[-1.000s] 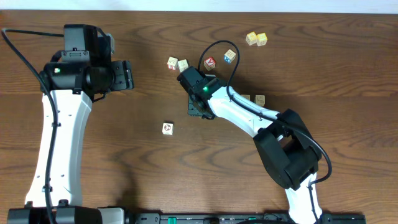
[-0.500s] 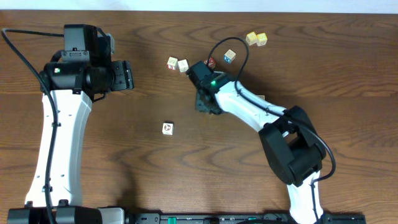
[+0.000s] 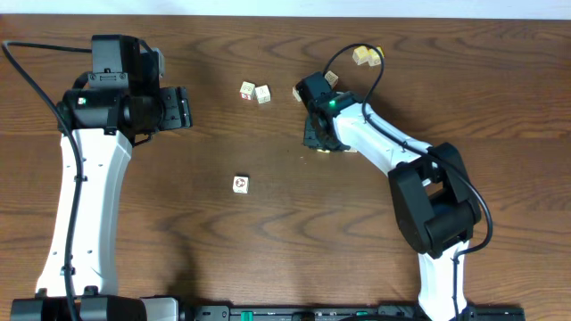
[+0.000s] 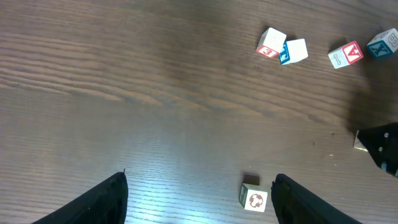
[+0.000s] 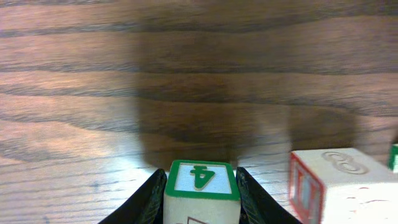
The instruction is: Lift 4 blocks
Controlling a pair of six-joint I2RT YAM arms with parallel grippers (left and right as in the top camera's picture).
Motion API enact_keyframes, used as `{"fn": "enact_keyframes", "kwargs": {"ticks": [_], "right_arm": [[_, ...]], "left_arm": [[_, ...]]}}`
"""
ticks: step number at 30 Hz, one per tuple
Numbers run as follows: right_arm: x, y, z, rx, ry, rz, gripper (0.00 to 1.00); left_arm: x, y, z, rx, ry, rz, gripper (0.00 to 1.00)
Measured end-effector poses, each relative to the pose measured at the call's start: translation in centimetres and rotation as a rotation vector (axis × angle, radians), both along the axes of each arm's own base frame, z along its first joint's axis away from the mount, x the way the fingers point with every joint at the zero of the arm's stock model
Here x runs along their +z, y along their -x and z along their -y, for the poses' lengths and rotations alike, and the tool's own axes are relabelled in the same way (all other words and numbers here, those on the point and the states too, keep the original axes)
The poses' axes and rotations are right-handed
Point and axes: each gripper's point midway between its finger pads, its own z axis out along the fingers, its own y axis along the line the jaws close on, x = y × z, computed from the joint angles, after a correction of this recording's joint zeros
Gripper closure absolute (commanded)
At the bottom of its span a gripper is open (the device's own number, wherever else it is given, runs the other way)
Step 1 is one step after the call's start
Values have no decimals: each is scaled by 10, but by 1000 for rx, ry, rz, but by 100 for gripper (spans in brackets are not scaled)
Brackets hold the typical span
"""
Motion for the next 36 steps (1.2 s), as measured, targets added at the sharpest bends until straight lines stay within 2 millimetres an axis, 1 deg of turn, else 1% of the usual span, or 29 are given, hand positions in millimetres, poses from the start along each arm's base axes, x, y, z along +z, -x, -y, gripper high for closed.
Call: {"fn": "enact_keyframes", "kwargs": {"ticks": [15, 24, 30, 36], "right_arm": [[0, 0, 4, 44, 23, -3, 66], [0, -3, 10, 44, 41, 4, 66], [0, -8, 20, 33, 46, 4, 66], [0, -8, 21, 46, 49, 4, 66]], "left_arm": [[0, 0, 0, 0, 0, 0, 26], [0, 0, 0, 0, 0, 0, 25], [0, 0, 0, 0, 0, 0, 26], [0, 0, 0, 0, 0, 0, 26]]}}
